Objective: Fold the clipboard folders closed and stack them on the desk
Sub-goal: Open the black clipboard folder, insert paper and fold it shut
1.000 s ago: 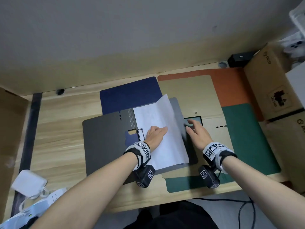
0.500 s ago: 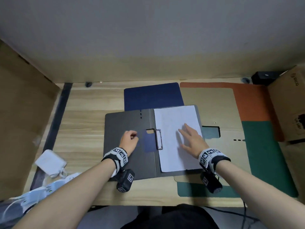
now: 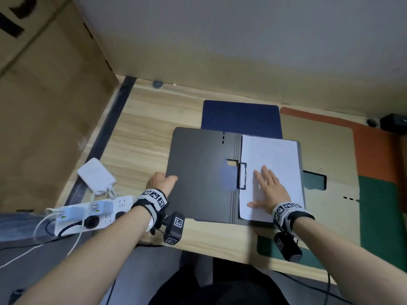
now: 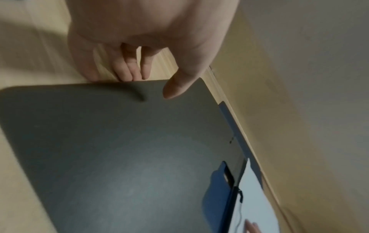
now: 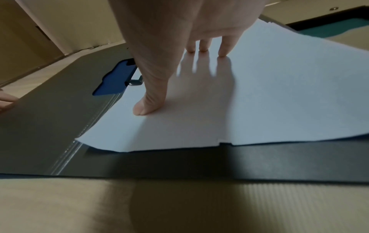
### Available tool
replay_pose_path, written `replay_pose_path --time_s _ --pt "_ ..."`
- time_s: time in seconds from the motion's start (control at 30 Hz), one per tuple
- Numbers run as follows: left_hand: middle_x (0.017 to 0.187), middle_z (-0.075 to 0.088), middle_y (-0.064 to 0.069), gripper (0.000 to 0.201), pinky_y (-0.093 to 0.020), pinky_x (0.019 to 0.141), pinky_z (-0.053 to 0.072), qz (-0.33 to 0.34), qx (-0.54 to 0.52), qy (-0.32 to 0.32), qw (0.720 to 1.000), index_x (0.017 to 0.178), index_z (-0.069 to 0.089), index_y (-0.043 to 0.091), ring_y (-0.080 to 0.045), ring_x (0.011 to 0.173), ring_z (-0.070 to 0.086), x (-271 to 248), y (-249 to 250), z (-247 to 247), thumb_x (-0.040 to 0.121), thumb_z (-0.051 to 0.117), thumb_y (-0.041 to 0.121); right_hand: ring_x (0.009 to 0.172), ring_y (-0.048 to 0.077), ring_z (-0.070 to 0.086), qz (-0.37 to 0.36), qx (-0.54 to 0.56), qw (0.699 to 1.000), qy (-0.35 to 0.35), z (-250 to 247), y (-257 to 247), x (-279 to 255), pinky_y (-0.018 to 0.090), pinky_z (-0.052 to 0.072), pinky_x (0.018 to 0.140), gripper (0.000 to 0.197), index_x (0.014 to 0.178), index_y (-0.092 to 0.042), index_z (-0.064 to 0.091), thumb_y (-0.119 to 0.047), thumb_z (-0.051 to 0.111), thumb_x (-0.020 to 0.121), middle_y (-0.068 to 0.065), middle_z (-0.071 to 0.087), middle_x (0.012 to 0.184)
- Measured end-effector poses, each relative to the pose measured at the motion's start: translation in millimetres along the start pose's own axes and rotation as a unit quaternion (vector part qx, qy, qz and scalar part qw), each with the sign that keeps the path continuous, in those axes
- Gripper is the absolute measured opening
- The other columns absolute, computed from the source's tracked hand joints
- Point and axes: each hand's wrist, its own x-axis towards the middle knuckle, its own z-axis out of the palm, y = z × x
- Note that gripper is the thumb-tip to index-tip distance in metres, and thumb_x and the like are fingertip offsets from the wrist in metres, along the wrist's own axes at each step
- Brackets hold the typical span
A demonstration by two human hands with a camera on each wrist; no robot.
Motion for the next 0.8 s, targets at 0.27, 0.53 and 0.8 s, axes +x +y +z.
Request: replay_pose_path --time_s 0.27,0.53,0.8 --pt "0.088 0.067 -0.010 0.016 -0.030 0.077 0.054 0.062 -0.108 -0.045 0.991 0.089 0.062 0.015 -0.025 0.080 0.063 -34.9 42.1 -55.2 0.076 0.068 0.008 0.150 0.023 -0.009 0.037 0.023 0.999 -0.010 -8.1 -12.2 -1.4 0.044 0.019 0.120 0.123 0.152 -0.030 -0.009 -0.062 0.073 0.067 0.000 -0.018 0.162" --pt "0.054 0.060 0.010 0.015 -0.023 0.058 0.043 0.176 -0.069 -0.213 0.958 0.081 0.057 0.019 -0.008 0.054 0.053 -107.5 114.6 -68.9 0.085 0.071 0.020 0.149 0.021 0.009 -0.012 0.147 0.989 -0.007 -45.3 2.4 -13.8 0.037 0.016 0.119 0.097 0.153 -0.019 0.015 -0.061 0.062 0.080 0.003 0.008 0.163" --pt "0.068 0.071 -0.003 0.059 -0.025 0.054 0.041 0.182 -0.046 -0.241 0.952 0.072 0.064 0.016 -0.019 0.063 0.064 -146.4 176.2 35.7 0.087 0.042 0.069 0.112 0.024 0.062 0.003 0.480 0.877 0.033 -96.6 57.8 -48.9 0.030 0.044 0.091 0.040 0.114 -0.018 0.064 -0.048 0.053 0.090 0.003 0.069 0.115"
